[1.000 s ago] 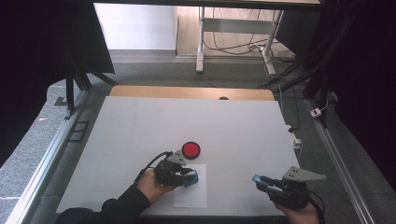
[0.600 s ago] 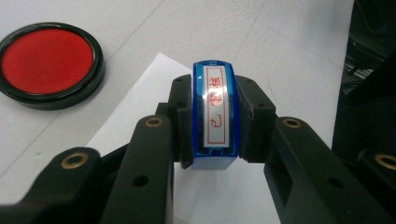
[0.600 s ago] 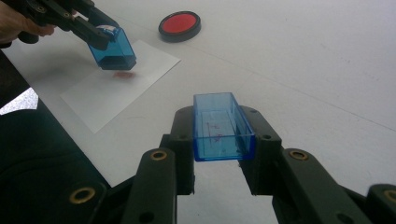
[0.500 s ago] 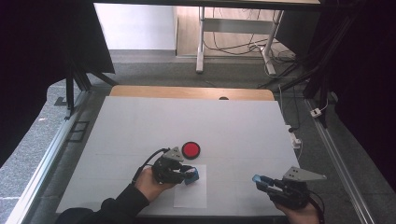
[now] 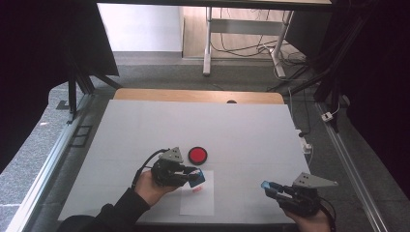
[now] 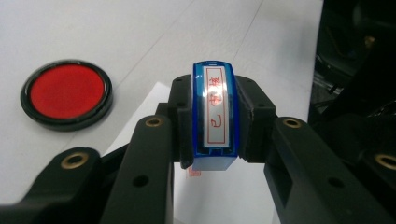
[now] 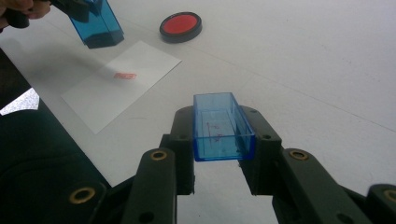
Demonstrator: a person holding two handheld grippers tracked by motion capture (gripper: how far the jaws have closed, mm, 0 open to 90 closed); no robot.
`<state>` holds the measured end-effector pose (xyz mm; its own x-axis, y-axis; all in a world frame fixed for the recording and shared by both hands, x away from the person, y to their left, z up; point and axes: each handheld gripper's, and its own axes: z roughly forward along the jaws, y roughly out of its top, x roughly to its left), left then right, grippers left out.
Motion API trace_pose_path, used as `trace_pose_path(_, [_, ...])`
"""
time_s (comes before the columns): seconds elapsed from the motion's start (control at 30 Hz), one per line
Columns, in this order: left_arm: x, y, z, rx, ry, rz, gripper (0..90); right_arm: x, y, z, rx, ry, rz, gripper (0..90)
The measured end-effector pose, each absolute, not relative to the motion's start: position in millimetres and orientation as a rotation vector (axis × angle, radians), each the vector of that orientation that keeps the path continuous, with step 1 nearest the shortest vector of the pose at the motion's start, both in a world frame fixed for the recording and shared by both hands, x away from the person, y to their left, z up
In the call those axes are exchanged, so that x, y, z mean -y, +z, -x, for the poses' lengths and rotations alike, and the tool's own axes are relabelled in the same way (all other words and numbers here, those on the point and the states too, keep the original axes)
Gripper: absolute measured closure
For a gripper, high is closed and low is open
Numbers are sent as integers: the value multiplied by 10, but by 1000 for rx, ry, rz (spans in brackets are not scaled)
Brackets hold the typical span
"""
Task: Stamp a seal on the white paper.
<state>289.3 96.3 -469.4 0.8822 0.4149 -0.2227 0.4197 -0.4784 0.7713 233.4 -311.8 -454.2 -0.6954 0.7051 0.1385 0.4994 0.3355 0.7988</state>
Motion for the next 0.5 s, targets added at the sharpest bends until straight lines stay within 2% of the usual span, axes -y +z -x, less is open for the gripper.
trace_pose_path(0.5, [-1151, -4440, -2865, -530, -3, -2038, 702, 3101, -4537, -2326, -2375, 1279, -1078, 682])
